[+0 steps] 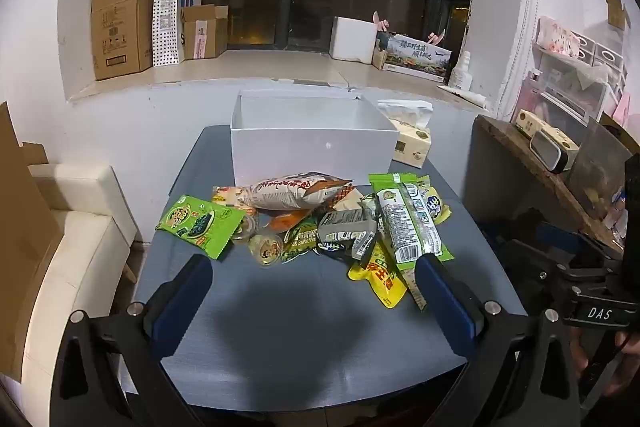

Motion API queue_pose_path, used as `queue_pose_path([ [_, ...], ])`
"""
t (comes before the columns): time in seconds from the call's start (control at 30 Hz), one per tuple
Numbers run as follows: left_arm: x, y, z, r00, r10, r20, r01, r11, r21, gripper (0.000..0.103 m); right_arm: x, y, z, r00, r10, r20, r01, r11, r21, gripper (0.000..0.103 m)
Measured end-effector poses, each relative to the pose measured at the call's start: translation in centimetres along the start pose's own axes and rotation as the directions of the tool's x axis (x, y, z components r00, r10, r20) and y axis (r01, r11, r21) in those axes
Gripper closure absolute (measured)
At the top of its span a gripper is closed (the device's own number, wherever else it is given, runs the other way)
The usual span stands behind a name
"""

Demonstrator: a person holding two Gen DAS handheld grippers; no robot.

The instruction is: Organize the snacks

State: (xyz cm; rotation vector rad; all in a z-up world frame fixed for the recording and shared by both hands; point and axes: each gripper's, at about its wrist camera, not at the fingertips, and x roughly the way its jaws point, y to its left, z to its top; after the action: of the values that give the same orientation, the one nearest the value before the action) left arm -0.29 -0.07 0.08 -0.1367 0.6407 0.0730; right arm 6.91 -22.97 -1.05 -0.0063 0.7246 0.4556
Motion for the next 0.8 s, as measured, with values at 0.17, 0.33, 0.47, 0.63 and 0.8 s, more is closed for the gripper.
queue_pose_path([
  [0.17, 0.3, 0.2, 0.1, 0.999, -0.037, -0.023, 0.037, 0.999, -0.013, 0.000, -0.1, 0.3, 0.1, 1.000, -0.004, 0.006, 0.004, 1.000, -0.004, 0.000],
  [0.33, 0.0, 0.1, 0.4, 0.999, -0.036, -0.020, 0.036, 0.999, -0.010, 0.000, -0.3, 0.1, 0.1, 1.000, 0.004, 0.011, -0.004, 1.000, 0.000, 0.000],
  [0.47, 0.0, -0.1, 0.3, 0.999, -0.030, -0.022, 0.030, 1.000, -0.005, 0.000, -0.5, 0.1, 0.1, 1.000, 0.005, 0.014, -0.005, 1.000, -0.003, 0.000],
  [0.63, -0.1, 0.0, 0.3, 0.999, -0.026, -0.024, 0.026, 1.000, -0.006, 0.000, -0.5, 0.3, 0.2, 1.000, 0.001, 0.004, -0.001, 1.000, -0.011, 0.000],
  [0.8, -0.2, 0.0, 0.3, 0.999, -0.030, -0.021, 0.030, 1.000, -0.007, 0.000, -0.6, 0.4, 0.2, 1.000, -0.004, 0.008, 0.004, 1.000, -0.015, 0.000],
])
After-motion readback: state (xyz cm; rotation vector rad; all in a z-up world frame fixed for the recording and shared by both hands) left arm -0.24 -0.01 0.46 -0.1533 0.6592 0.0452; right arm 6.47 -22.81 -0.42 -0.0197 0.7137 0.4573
